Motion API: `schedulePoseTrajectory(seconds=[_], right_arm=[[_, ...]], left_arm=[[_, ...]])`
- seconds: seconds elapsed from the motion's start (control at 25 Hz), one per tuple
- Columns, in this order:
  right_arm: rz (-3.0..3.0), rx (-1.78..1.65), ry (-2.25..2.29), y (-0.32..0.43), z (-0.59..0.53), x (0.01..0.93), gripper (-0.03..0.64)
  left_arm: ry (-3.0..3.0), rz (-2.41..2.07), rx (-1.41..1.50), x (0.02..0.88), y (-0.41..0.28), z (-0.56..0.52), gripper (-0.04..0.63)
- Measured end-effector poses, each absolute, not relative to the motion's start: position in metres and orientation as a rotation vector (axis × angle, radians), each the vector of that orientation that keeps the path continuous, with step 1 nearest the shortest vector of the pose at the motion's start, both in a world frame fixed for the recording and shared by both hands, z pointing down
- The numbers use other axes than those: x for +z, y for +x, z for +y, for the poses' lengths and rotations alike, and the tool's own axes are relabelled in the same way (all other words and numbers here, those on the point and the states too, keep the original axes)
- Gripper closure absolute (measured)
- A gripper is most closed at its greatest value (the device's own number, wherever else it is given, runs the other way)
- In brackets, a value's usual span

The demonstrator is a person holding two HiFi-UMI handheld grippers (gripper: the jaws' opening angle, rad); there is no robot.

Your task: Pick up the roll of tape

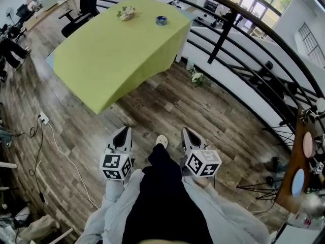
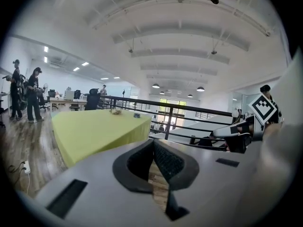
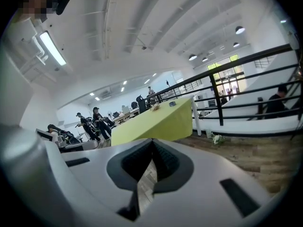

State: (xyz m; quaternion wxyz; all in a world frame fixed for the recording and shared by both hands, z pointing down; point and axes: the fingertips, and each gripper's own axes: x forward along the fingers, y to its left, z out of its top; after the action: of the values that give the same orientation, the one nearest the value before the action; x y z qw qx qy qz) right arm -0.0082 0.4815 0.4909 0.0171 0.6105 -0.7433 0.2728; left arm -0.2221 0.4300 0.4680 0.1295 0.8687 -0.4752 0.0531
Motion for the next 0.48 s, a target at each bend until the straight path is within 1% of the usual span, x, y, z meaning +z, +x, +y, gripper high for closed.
schedulePoseTrajectory(seconds=[0.48], right_arm=[[-2.329, 0.84, 1.862, -0.001, 0.393, 0.485, 0.607]], left_arm=[[2.553, -1.366, 0.165, 0.457, -0.205, 0.343, 0.578]])
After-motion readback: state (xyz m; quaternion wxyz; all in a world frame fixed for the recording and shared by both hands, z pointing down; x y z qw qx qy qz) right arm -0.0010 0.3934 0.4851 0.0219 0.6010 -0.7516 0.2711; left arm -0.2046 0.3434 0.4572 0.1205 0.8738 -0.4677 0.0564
